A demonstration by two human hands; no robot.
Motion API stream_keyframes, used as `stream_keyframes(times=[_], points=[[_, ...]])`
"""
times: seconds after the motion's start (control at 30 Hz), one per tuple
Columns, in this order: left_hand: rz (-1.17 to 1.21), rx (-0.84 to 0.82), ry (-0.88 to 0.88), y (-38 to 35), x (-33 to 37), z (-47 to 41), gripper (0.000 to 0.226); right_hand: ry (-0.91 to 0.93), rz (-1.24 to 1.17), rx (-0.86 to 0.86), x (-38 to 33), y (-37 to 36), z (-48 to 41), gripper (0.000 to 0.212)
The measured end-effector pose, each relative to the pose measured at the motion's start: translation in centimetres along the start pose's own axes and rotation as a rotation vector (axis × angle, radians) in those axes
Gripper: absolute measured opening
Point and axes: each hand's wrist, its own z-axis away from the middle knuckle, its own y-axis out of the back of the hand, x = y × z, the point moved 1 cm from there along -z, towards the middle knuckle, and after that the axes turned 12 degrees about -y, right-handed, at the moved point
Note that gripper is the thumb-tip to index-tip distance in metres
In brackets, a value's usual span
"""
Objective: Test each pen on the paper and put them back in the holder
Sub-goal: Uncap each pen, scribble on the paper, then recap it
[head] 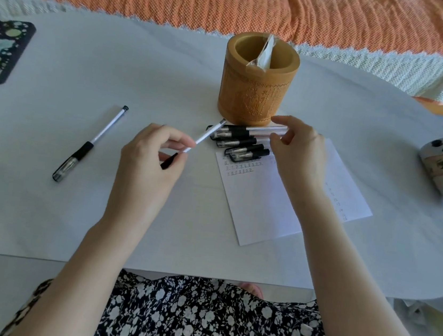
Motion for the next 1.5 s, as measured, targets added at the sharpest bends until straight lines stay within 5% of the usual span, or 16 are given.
stream_keyframes(times=[0.23,0.37,0.47,0.63,0.77,0.97,1.27,1.5], points=[[0.094,-0.026,-0.041,-0.8,0.8,0.1,0.021,-0.049,-0.266,-0.035,0.0,0.6,0.8,0.021],[0.243,-0.038,-0.035,-1.1,1.6,0.0,0.018,-0.208,-0.705,-0.473,-1.2,1.1,2.8,0.041],[0.338,-0.053,-0.030,-1.5,2.2,0.0,0.020,-0.133,-0.731,-0.685,-1.8,0.8,4.1,0.053],[0.329,-0.102,0.066,-2.4,2.1,0.5,0.023,-0.128,-0.859,-0.567,-1.5,0.9,3.8,0.022],[0.204,-0.236,0.021,-2.8,2.1,0.6,0.007,-0.128,-0.857,-0.505,-1.0,1.5,3.7,0.019],[0.133,-0.295,0.030,-3.3,2.8,0.6,0.018,-0.104,-0.801,-0.591,-1.2,1.5,4.1,0.009],[-0.057,-0.306,-0.120,-3.6,3.0,0.7,0.021,-0.084,-0.766,-0.598,-1.4,1.8,4.4,0.018],[-0.003,-0.312,-0.073,-3.7,2.9,0.5,0.022,-0.076,-0.801,-0.614,-1.3,2.0,4.2,0.016]])
